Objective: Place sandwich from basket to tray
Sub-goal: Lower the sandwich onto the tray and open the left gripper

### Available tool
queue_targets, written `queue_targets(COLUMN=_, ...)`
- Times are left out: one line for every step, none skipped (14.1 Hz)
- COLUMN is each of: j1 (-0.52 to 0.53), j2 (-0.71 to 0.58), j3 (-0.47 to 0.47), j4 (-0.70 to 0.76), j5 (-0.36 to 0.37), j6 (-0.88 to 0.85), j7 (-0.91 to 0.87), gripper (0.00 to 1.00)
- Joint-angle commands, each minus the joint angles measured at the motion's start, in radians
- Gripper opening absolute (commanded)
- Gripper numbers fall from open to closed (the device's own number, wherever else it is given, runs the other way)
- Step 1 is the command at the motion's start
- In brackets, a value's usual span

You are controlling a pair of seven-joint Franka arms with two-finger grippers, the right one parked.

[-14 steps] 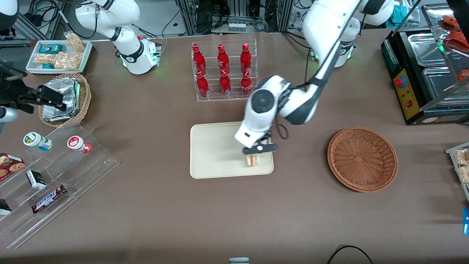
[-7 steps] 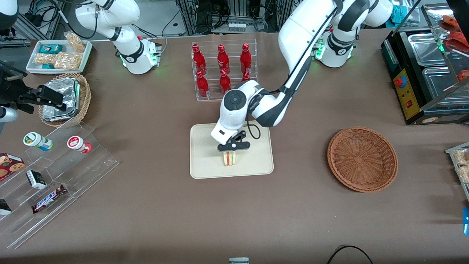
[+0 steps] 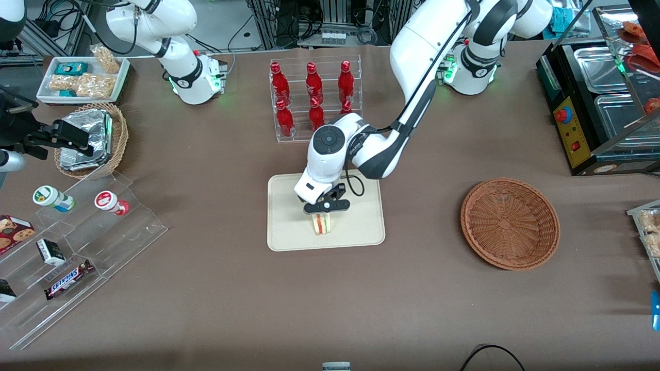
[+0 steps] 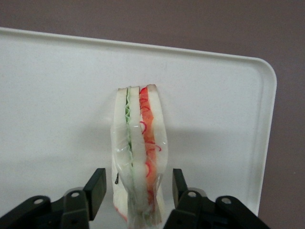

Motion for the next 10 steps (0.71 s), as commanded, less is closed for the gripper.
queue_targets(j1=-0.002, j2=-0.086, j3=0.014, j4=-0.009, j5=0.008, j6=-0.115, j7=0.039, gripper=1.0)
queue_targets(j1=-0.001, j2=-0.119, j3=0.016, j4=-0.013, j5=0.009, j6=-0.169, j7=0.047, gripper=1.0)
queue_targets(j1=0.002, j2=-0.157, j3=0.034, j4=-0.034, j5=0.009, j6=-0.21, j7=0.064, gripper=1.0)
queue_targets(j1=0.005, j2=-0.198, j3=0.058, j4=-0.067, j5=0.008, j6=-0.232, j7=0.103, gripper=1.0)
queue_targets(j1=0.014, j2=-0.235, j3=0.072, j4=-0.097, j5=0.005, j6=-0.255, j7=0.166, gripper=1.0)
queue_targets(j1=0.046, j2=-0.275, j3=0.074, j4=-0.125, j5=-0.003, j6=-0.314, j7=0.208, gripper=1.0)
queue_targets(j1=0.095, j2=-0.301, j3=0.072, j4=-0.134, j5=-0.006, j6=-0.394, j7=0.223, gripper=1.0)
queue_targets(j1=0.119, j2=-0.317, j3=0.072, j4=-0.137, j5=-0.007, j6=-0.434, j7=0.226, gripper=1.0)
queue_targets(j1=0.158, j2=-0.334, j3=0.072, j4=-0.151, j5=-0.006, j6=-0.447, j7=0.269, gripper=1.0)
queue_targets(j1=0.201, j2=-0.357, j3=0.072, j4=-0.18, j5=-0.009, j6=-0.451, j7=0.338, gripper=1.0)
